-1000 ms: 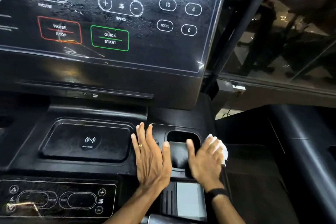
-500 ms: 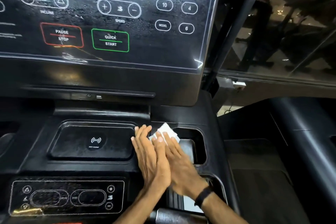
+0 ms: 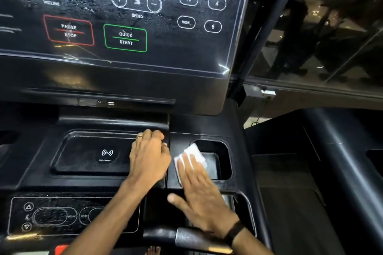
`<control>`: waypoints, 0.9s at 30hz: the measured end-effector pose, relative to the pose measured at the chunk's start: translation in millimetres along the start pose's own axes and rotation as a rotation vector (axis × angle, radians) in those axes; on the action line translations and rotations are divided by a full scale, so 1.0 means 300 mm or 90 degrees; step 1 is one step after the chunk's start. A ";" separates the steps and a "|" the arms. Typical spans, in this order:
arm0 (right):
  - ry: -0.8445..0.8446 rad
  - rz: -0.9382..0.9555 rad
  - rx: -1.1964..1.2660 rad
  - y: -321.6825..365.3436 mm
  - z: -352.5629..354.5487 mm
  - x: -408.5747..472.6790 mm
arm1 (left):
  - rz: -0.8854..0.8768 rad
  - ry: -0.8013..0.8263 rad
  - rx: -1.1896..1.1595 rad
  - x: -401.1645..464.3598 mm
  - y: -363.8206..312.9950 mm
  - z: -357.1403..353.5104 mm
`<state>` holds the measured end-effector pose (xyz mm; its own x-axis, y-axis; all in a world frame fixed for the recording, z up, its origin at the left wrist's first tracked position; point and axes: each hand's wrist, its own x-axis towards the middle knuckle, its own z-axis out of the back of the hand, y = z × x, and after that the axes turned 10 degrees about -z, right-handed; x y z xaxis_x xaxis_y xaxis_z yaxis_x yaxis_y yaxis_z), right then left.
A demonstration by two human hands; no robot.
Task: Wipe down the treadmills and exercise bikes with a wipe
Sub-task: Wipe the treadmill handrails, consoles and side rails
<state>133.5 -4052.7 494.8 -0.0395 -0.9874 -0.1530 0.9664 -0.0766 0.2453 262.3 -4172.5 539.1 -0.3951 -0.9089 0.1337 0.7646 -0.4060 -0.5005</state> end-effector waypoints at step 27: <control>0.041 -0.046 0.075 0.031 0.001 -0.167 | -0.127 0.093 0.131 -0.015 -0.019 -0.045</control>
<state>144.4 -4004.0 505.0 -0.0886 -0.9682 -0.2340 0.9251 -0.1671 0.3411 252.7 -4164.9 529.9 -0.6058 -0.7916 0.0802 0.7451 -0.5997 -0.2918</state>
